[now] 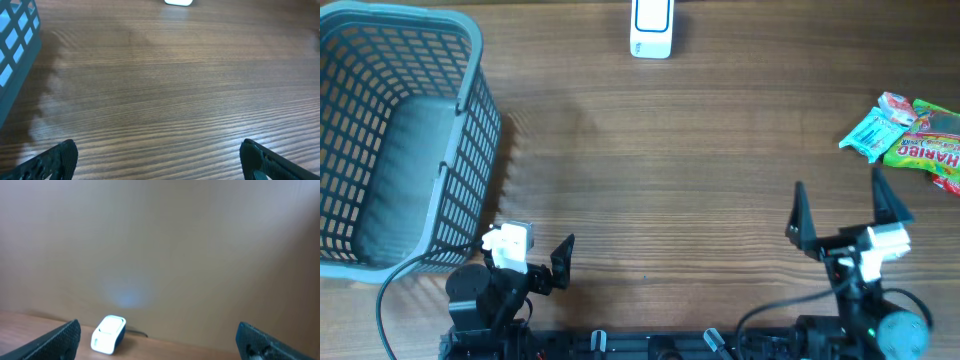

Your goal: Scan the item barcode

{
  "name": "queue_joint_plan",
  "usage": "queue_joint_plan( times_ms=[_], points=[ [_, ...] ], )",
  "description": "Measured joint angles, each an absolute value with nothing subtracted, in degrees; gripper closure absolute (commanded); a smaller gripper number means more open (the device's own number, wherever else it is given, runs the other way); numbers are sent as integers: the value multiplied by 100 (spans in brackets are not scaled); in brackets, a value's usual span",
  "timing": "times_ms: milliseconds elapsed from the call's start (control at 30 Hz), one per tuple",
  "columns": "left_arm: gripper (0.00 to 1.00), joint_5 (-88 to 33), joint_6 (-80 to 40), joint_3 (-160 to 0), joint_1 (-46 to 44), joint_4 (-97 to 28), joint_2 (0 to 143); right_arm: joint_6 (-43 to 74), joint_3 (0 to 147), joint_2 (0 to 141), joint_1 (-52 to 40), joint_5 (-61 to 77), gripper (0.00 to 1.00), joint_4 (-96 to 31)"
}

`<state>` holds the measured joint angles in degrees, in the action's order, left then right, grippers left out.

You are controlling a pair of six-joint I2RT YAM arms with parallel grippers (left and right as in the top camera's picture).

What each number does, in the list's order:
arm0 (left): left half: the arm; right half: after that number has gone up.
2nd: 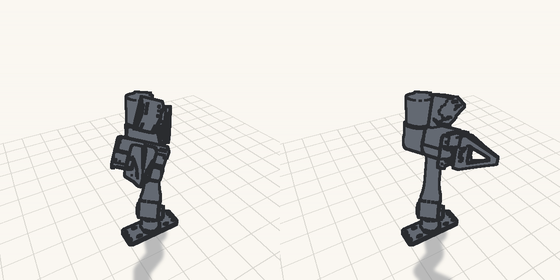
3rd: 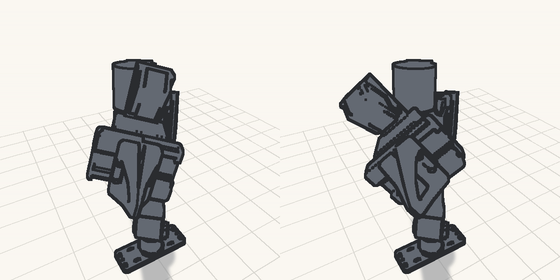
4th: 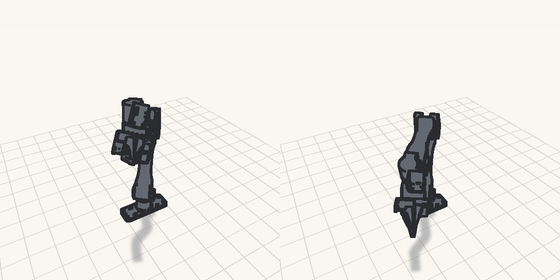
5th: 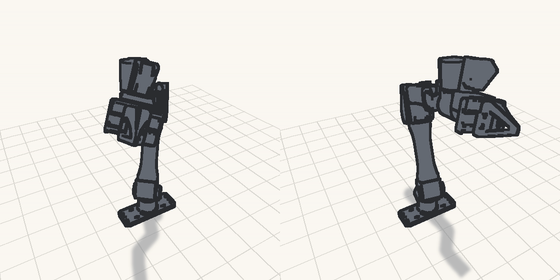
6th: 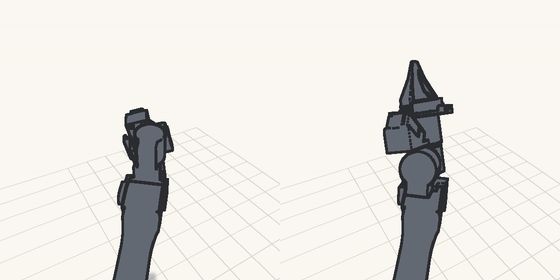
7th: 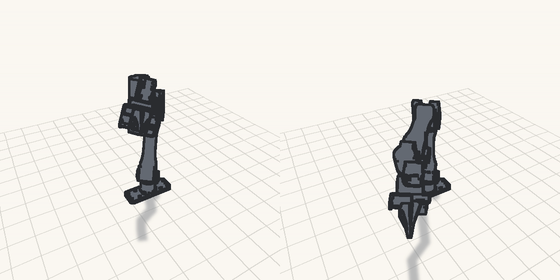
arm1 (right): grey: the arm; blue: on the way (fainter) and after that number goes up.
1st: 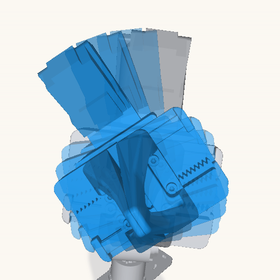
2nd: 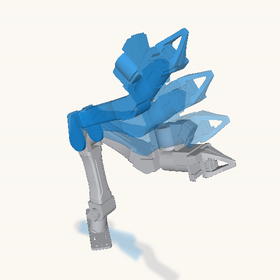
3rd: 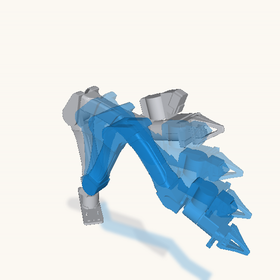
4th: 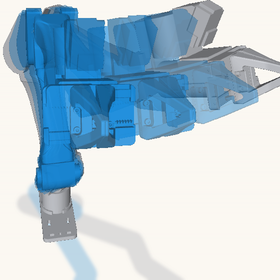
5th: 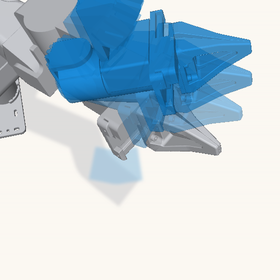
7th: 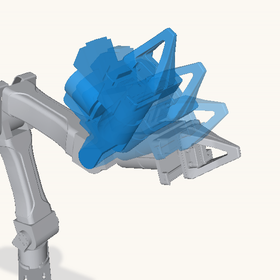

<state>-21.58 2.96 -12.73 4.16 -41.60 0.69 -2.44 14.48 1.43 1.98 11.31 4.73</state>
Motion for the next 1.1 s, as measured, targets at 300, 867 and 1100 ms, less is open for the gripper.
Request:
queue_joint_plan(
  times_ms=[300, 867, 1100],
  points=[
    [0, -2158, 296, -1273, 416, -4160, 69, 242, 34, 115, 40, 373, 0, 633],
    [0, -2158, 296, -1273, 416, -4160, 69, 255, 36, 93, -67, 248, 0, -3],
    [0, -2154, 298, -1273, 416, -4156, 69, 255, 36, 93, -67, 248, 0, -1]
  ],
)
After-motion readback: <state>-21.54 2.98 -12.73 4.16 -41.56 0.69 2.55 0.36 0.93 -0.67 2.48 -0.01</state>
